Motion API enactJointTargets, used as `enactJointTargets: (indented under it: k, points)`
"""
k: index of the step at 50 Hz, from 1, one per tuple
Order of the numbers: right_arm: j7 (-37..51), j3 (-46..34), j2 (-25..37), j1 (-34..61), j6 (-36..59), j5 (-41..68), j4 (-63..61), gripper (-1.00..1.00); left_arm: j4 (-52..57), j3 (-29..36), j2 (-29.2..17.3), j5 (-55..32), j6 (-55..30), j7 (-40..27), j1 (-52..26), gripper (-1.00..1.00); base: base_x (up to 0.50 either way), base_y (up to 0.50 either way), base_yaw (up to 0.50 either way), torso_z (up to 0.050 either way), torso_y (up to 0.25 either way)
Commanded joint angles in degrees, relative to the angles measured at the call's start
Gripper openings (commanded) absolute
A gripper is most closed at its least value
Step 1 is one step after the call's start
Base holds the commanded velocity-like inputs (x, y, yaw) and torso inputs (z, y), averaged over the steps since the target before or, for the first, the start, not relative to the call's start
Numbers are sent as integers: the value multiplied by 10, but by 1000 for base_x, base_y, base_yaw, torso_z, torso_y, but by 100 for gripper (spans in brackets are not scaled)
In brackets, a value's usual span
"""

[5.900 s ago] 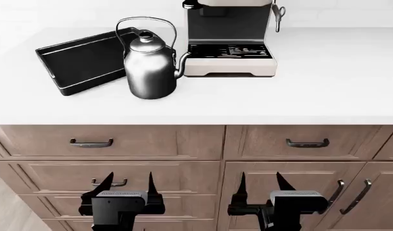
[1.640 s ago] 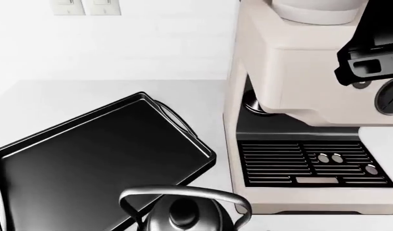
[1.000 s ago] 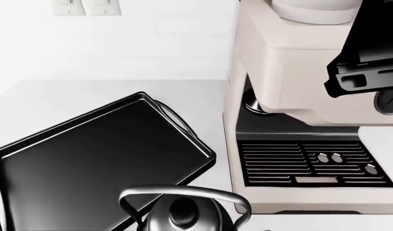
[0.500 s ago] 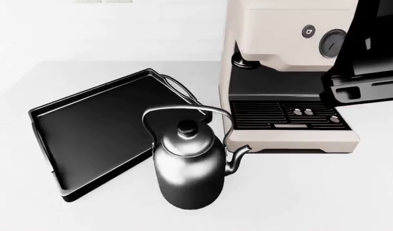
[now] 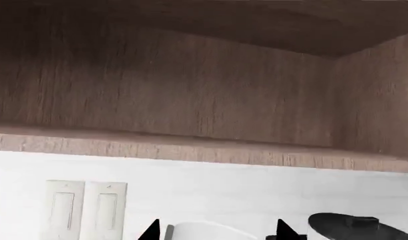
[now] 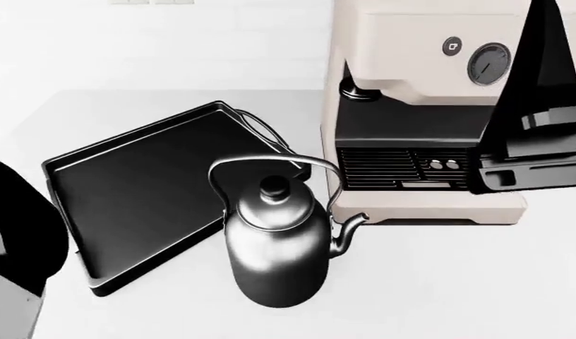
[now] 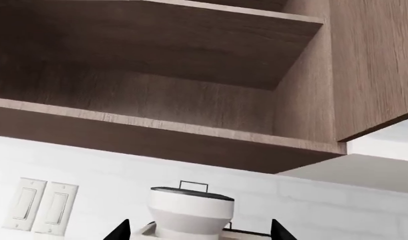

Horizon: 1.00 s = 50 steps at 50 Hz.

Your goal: Pick the kettle from the counter and place it on the tray. Then pick the mug from the cabinet and place it on the tray. Then close the cabinet doors.

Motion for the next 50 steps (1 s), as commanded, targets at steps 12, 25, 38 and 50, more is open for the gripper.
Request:
enactJointTargets:
  k: [12, 25, 38, 50]
  points:
    - [1, -194, 19, 166, -48, -23, 0, 100, 108, 71, -106, 112, 106, 180, 307, -100, 0, 0, 0, 0, 0]
    - [-16, -108, 24, 167, -2, 28, 0, 100, 69, 110, -124, 154, 135, 212, 312, -100, 0, 90, 0, 0, 0]
    - [-27, -47, 28, 167, 30, 65, 0, 100, 76, 118, -129, 147, 137, 217, 332, -100, 0, 500, 0, 0, 1]
    - [-34, 14, 30, 166, 59, 110, 0, 100, 86, 130, -131, 146, 151, 230, 358, -100, 0, 415, 0, 0, 0]
